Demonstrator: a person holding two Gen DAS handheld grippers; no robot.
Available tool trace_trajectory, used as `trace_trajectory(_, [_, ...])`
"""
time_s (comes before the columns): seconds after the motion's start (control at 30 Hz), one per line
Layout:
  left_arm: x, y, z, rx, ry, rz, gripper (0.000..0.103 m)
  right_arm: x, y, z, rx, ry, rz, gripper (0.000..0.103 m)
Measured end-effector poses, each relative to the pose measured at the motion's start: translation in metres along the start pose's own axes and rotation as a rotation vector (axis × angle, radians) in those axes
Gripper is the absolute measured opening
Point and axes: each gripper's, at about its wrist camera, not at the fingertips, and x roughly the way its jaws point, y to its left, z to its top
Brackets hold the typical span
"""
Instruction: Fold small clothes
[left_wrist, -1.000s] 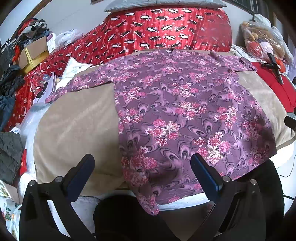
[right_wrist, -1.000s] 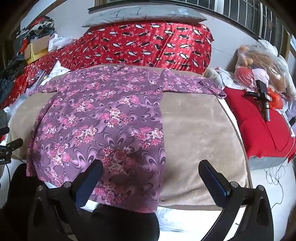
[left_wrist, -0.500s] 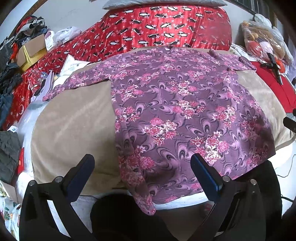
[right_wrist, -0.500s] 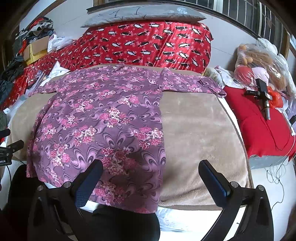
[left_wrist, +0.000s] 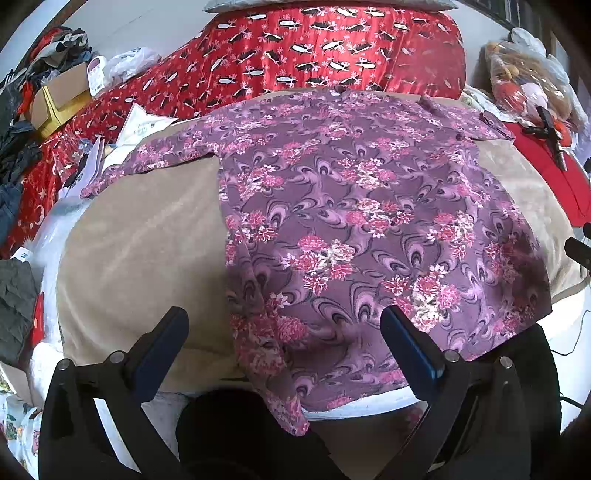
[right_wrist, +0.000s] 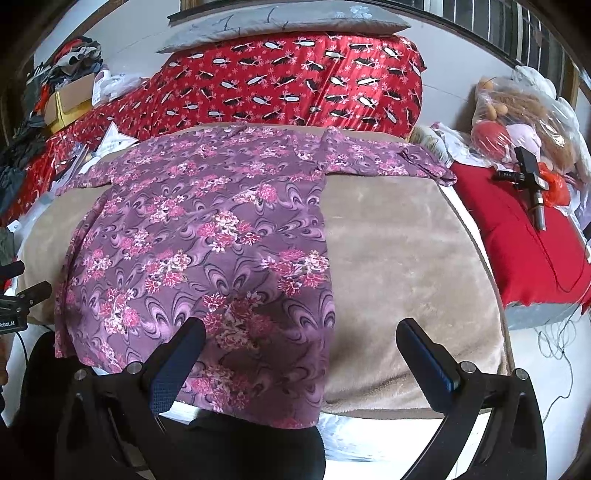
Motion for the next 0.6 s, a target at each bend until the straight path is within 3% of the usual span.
trace_trajectory(0.4, [0.010,0.003,0.001,-0.014,0.025,-0.002,0.103,0.013,0.001,0.000,0.016,0.026,0.016,0.103])
trace_trajectory(0.6, [0.025,0.032,0.001,-0.091,0.068,0.034,0.103,0.024,-0.010,-0.003,0.036,0.058,-0.001,0.103])
